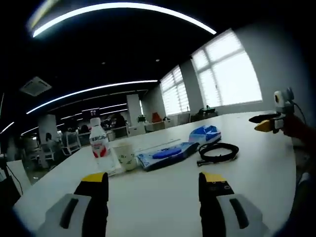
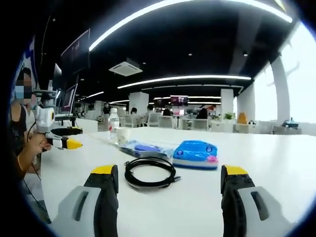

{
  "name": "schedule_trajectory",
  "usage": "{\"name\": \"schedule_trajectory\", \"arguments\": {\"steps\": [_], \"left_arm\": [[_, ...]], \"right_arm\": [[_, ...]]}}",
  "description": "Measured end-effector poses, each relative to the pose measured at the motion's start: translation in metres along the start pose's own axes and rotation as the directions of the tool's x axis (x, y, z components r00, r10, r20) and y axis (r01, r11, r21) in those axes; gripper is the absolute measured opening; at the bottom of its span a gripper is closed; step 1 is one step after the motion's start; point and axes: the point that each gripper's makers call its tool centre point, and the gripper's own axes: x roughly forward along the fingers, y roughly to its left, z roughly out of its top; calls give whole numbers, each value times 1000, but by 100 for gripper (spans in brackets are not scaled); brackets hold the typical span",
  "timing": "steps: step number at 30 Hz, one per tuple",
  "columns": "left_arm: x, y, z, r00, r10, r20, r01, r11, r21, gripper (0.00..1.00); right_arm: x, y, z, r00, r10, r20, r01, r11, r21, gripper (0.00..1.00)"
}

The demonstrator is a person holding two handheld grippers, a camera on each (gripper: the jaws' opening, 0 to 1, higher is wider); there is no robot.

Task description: Arrange the tabletop items into an orderly group along one side of the table until the central work area is clear of visible clutter.

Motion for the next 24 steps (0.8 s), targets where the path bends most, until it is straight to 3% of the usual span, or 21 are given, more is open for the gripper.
{"name": "schedule_trajectory", "arguments": {"steps": [1,3,6,12,24], "left_arm": [[-4,7,-2,999,43,-16,-42,998,42,75],[-7,8,-2,998,54,-26,-51,993,104,77],[-12,8,-1,999,49,-21,-47,993,106,78],[-24,22,7,993,116,9,-117,993,27,99],[-39,28,13,995,96,32,-95,994,-46,100]], "right_arm": [[-1,0,-2,1000,2,0,-2,1000,9,83],[-3,1,-2,1000,6,7,-6,1000,13,83],[-5,1,-2,1000,8,5,-8,1000,7,83],[-15,2,-4,1000,10,-4,-10,1000,-22,85],[-29,5,-4,1000,-1,-10,1,1000,-16,88]]}}
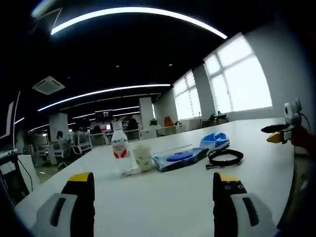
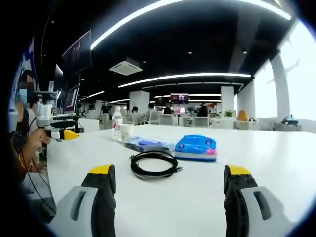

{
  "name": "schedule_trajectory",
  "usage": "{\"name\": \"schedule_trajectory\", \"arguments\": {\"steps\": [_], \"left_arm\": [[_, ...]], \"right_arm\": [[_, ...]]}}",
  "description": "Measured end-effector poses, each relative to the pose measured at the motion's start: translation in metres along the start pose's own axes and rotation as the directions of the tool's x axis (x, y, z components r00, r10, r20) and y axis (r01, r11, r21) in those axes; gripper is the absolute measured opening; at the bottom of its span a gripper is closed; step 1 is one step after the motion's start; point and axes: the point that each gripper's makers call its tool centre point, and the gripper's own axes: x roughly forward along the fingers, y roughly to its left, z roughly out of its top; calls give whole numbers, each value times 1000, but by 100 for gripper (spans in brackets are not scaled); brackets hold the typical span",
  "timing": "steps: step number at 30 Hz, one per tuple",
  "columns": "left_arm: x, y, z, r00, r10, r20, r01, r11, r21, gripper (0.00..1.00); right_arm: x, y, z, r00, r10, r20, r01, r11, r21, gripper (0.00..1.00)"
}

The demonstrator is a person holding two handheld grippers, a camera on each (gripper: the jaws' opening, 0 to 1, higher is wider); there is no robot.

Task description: Arrange the tabletop items into an orderly group along one side of the table until the central work area is clear of visible clutter.

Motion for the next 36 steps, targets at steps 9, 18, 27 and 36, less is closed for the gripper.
{"name": "schedule_trajectory", "arguments": {"steps": [9,18,27,36], "left_arm": [[-7,-4,-9,998,-43,-35,44,999,27,100],[-16,3,-1,999,-44,18,44,999,-27,100],[-28,13,3,1000,-25,11,25,1000,-19,100],[-33,18,7,1000,-26,17,26,999,-26,100]], "right_arm": [[-9,-8,-8,998,-43,-40,41,999,-34,90],[-18,-13,-3,997,-65,-43,62,996,-58,91],[-33,-21,15,996,-87,-21,85,994,-67,91],[-39,-32,13,992,-121,-48,116,990,-82,91]]}}
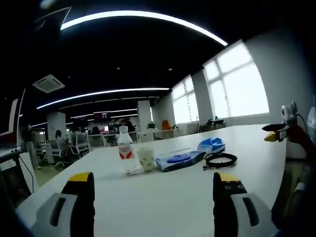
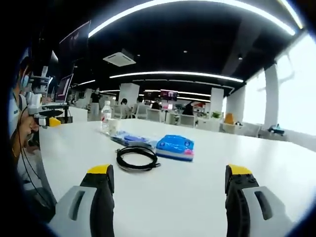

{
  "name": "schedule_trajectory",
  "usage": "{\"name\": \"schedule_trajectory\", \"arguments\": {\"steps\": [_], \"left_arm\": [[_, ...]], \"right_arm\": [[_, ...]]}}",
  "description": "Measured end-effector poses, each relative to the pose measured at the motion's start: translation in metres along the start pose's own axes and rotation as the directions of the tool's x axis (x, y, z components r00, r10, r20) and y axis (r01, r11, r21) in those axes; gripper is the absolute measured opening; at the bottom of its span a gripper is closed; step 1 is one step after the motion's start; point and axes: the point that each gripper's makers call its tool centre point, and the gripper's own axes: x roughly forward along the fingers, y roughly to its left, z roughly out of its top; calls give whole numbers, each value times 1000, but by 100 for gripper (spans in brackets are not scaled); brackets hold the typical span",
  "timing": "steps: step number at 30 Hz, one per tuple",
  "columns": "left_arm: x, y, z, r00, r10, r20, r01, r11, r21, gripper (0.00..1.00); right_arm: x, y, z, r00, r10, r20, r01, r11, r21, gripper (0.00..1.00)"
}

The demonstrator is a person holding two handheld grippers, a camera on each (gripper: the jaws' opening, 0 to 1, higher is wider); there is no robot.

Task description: Arrange the tabletop items into an orderly group along one side of the table until the central work area is clear of visible clutter.

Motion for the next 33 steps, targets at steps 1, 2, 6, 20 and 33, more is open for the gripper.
{"name": "schedule_trajectory", "arguments": {"steps": [1,2,6,20,33], "left_arm": [[0,0,-1,1000,-1,-5,1,1000,1,100],[-1,1,-1,1000,-2,-10,2,1000,3,100],[-4,4,0,1000,-7,-15,7,1000,7,100],[-14,18,5,998,55,6,-55,998,-6,97],[-13,16,-1,999,47,-17,-47,999,-14,97]], "right_arm": [[0,0,-1,1000,1,-3,-1,1000,7,91],[-1,-1,-1,1000,0,-2,0,1000,10,91],[-6,-7,2,1000,-6,-5,6,999,38,90],[-16,-18,11,999,-39,11,38,998,43,90],[-12,-20,6,999,-43,-1,43,998,39,89]]}}
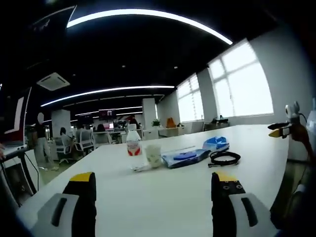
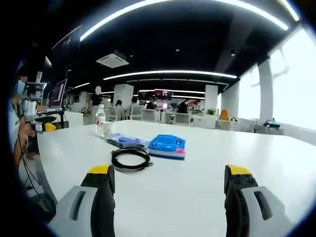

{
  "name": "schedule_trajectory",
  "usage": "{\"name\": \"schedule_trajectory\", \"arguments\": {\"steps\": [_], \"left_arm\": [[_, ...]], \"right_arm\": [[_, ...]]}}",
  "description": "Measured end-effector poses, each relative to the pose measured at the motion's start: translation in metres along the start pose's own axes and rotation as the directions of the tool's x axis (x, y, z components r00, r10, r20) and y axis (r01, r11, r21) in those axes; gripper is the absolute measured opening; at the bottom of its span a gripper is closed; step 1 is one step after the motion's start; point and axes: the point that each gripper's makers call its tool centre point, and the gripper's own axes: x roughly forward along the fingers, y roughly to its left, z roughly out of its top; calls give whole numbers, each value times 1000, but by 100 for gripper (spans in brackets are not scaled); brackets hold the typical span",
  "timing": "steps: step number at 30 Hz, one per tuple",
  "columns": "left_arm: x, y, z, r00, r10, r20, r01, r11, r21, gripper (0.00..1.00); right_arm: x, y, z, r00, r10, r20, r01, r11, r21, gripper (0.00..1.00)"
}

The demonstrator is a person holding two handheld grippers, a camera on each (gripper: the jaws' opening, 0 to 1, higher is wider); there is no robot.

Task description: Arrange the tabletop items into an orderly group along one side of the table until the central work area is clear of visible clutter.

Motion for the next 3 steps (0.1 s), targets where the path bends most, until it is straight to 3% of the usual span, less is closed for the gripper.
{"name": "schedule_trajectory", "arguments": {"steps": [3], "left_arm": [[0,-1,-1,1000,-3,-6,3,1000,3,97]], "right_arm": [[1,1,1,1000,3,1,-3,1000,0,88]]}}
